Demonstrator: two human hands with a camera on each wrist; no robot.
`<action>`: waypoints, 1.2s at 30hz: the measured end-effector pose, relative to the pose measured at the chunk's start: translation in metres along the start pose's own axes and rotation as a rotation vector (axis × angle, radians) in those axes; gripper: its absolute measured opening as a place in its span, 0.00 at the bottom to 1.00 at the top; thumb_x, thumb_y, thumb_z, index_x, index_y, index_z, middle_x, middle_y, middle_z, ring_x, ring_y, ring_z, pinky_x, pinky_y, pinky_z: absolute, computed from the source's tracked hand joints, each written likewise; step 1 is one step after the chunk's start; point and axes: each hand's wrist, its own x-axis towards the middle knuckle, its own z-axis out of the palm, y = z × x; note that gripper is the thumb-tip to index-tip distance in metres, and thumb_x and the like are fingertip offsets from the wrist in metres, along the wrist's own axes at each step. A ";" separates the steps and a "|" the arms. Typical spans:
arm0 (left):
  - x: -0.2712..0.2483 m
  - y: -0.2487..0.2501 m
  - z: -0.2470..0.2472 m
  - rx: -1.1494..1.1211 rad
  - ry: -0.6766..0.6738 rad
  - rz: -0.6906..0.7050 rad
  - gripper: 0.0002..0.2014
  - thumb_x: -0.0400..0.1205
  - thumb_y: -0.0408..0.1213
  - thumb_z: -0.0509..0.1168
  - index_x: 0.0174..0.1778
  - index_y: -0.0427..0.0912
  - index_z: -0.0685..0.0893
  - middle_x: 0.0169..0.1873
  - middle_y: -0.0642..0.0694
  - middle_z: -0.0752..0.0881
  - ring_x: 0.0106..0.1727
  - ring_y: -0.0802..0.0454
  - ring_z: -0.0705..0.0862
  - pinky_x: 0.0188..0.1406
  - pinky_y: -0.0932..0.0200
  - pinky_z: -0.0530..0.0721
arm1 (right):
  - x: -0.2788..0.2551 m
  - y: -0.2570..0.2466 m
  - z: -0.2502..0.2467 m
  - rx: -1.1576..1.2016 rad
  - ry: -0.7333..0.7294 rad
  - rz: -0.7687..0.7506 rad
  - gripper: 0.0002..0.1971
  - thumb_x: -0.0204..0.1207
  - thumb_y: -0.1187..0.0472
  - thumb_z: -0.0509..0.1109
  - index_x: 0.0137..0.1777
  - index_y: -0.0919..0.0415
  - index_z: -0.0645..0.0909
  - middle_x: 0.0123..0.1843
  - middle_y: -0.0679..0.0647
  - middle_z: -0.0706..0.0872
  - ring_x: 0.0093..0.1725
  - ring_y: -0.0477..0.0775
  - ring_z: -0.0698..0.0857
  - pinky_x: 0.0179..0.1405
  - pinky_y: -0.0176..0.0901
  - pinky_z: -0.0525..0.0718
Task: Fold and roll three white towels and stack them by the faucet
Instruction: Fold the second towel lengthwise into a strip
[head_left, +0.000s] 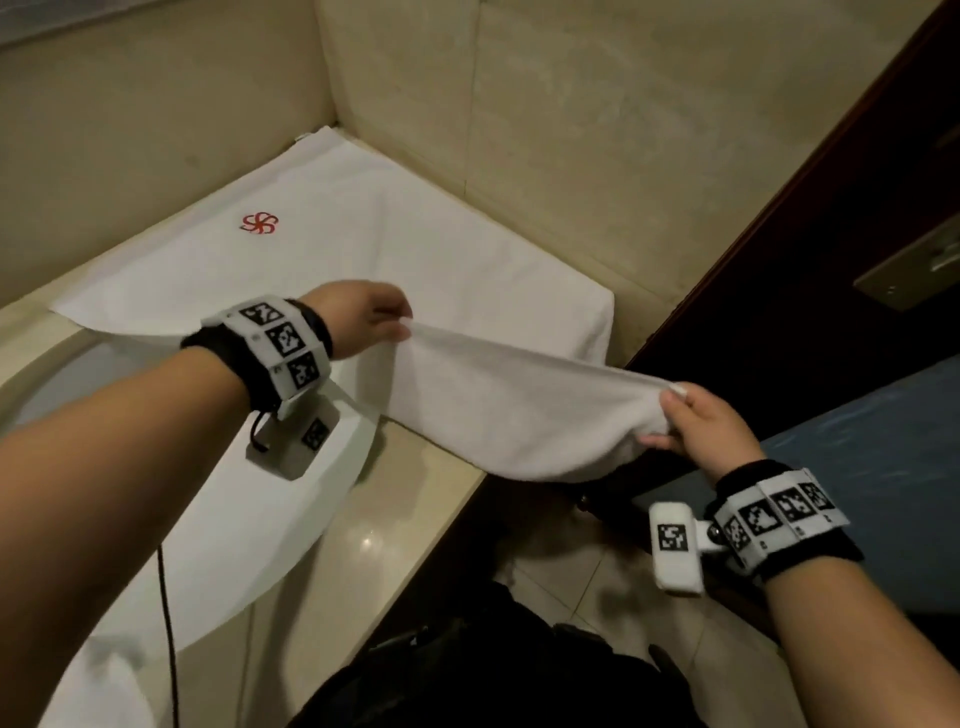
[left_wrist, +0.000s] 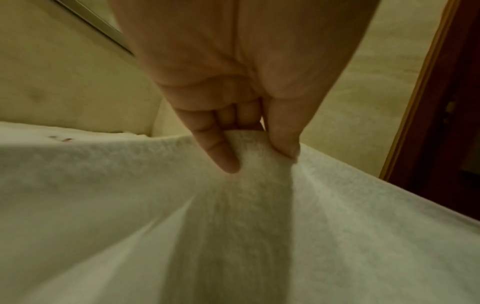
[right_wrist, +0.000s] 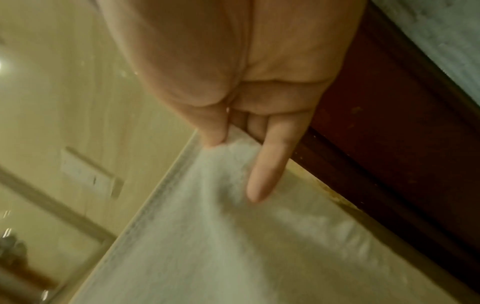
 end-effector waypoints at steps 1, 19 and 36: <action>0.014 0.007 -0.006 -0.012 0.027 0.022 0.12 0.80 0.41 0.63 0.57 0.42 0.81 0.54 0.41 0.85 0.56 0.43 0.80 0.52 0.60 0.71 | 0.010 -0.006 -0.005 0.039 0.075 -0.034 0.08 0.83 0.64 0.55 0.47 0.60 0.76 0.46 0.57 0.81 0.40 0.47 0.85 0.29 0.30 0.86; 0.118 -0.099 -0.001 0.502 -0.040 -0.181 0.17 0.77 0.38 0.58 0.63 0.47 0.73 0.57 0.45 0.81 0.57 0.42 0.79 0.54 0.51 0.73 | 0.170 -0.120 0.179 -1.075 -0.397 -0.517 0.19 0.77 0.55 0.63 0.69 0.54 0.72 0.66 0.56 0.78 0.65 0.59 0.76 0.64 0.46 0.71; 0.040 -0.196 -0.127 0.447 0.287 -0.485 0.14 0.77 0.37 0.63 0.57 0.54 0.81 0.56 0.49 0.84 0.60 0.43 0.79 0.65 0.48 0.66 | 0.169 -0.183 0.372 -1.002 -0.869 -0.923 0.09 0.82 0.52 0.55 0.41 0.53 0.70 0.42 0.58 0.83 0.45 0.60 0.81 0.36 0.45 0.64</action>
